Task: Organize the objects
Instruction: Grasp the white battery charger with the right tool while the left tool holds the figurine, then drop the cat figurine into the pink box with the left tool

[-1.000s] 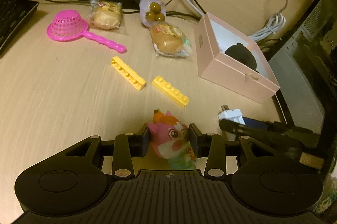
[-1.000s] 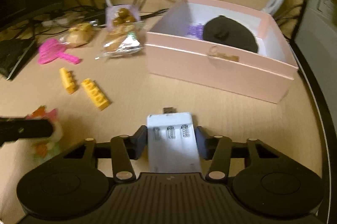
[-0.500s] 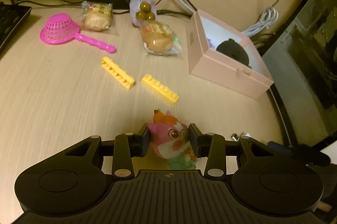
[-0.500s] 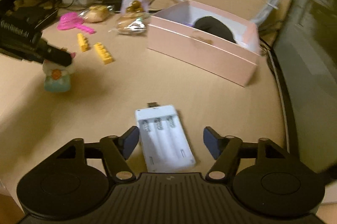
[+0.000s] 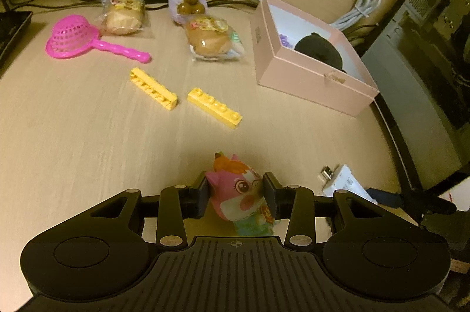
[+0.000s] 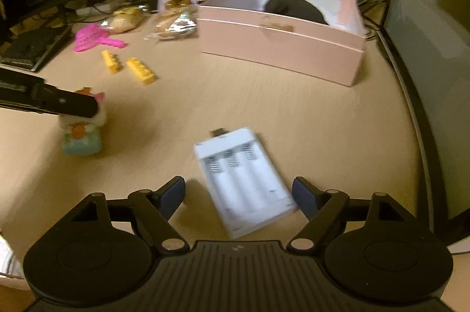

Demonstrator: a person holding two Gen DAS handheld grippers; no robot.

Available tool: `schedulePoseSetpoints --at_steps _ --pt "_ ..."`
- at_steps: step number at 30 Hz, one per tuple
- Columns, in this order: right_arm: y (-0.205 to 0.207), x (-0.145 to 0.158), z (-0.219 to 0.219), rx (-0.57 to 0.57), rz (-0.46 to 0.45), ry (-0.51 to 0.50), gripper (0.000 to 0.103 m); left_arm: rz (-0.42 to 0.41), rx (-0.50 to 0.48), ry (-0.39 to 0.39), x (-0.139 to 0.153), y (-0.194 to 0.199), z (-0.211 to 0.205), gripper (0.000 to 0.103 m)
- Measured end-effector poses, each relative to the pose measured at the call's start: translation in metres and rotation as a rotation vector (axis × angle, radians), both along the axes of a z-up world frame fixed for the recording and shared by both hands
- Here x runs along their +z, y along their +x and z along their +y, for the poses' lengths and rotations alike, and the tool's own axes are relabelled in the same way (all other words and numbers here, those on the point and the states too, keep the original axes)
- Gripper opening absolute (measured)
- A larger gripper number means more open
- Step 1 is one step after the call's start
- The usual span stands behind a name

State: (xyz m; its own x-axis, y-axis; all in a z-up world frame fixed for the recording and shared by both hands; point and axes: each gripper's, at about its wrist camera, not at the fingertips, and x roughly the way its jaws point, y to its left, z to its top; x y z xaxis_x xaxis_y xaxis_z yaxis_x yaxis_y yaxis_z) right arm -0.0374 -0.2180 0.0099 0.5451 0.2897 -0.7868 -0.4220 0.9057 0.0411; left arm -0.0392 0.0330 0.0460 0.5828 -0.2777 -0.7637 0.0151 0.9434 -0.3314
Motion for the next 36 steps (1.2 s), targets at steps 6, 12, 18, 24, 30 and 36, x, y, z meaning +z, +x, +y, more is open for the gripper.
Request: schedulePoseSetpoints --at_steps 6,12,18,24,30,36 --pt "-0.004 0.001 0.016 0.038 -0.028 -0.006 0.081 0.011 0.0 0.028 0.0 -0.005 0.001 0.043" --pt "0.004 -0.003 0.018 0.034 -0.023 -0.016 0.081 0.007 -0.001 0.044 0.002 -0.011 0.003 0.043" --pt "-0.001 0.001 0.027 0.098 -0.041 -0.022 0.048 0.008 0.008 0.051 0.002 -0.014 0.008 0.043" --pt "-0.002 0.012 0.027 0.092 -0.051 -0.018 0.047 0.009 -0.006 0.054 0.001 -0.014 0.002 0.043" --pt "-0.003 0.039 0.01 0.051 -0.094 0.021 0.047 -0.011 -0.059 0.022 0.003 -0.013 -0.01 0.043" --pt "-0.011 0.064 -0.012 -0.013 -0.143 0.063 0.047 -0.093 -0.109 -0.043 0.04 0.011 -0.016 0.043"
